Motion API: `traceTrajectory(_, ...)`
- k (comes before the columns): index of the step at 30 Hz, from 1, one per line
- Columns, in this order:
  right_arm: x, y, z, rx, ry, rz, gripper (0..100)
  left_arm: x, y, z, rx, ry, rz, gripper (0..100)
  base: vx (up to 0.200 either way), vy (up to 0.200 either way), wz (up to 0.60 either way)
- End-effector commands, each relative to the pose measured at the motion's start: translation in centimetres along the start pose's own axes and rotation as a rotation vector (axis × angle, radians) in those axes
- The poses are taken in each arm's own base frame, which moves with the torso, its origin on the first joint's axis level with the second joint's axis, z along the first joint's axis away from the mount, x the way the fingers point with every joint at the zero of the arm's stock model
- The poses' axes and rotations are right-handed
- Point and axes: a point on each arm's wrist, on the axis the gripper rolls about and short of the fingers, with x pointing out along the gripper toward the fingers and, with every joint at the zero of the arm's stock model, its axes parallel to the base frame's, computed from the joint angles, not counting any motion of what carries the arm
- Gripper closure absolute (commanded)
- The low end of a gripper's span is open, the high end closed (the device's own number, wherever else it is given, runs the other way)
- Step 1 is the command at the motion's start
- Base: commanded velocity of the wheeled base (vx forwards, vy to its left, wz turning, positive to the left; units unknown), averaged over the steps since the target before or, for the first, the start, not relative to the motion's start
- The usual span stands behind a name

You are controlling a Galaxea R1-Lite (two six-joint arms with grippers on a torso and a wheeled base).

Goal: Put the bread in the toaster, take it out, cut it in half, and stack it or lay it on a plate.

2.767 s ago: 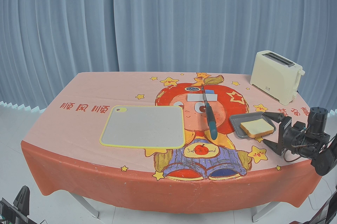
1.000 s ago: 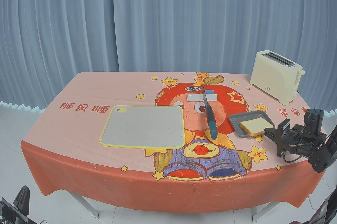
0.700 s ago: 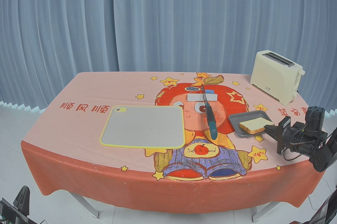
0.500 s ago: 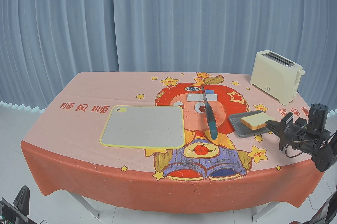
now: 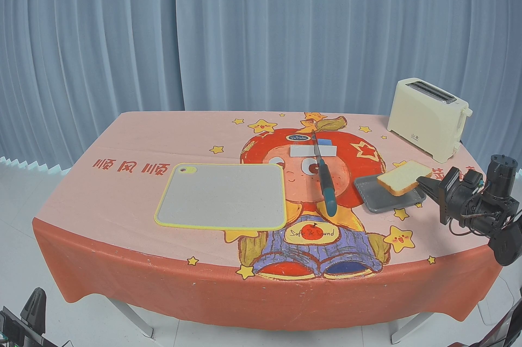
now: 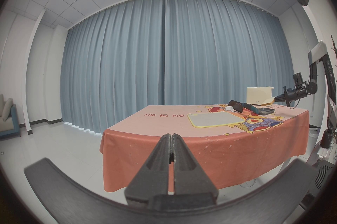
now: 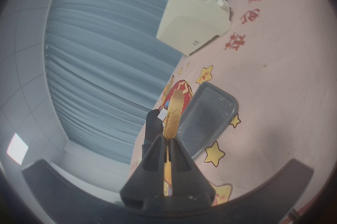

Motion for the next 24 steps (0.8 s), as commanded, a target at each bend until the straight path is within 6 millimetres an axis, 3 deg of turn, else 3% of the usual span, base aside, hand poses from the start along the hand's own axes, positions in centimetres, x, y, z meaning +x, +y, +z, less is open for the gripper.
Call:
traceTrajectory(1, -0.7, 1.0, 0.3, -0.084, -0.03, 0.05, 100, 0.1, 0.0, -0.5, 0.0, 0.016, 0.0, 100, 0.0, 0.0, 0.0)
traceTrajectory(24, -2.6, 1.5, 0.1, -0.86, -0.05, 0.103, 100, 0.1, 0.0, -0.5, 0.0, 0.017, 0.0, 100, 0.0, 0.0, 0.0)
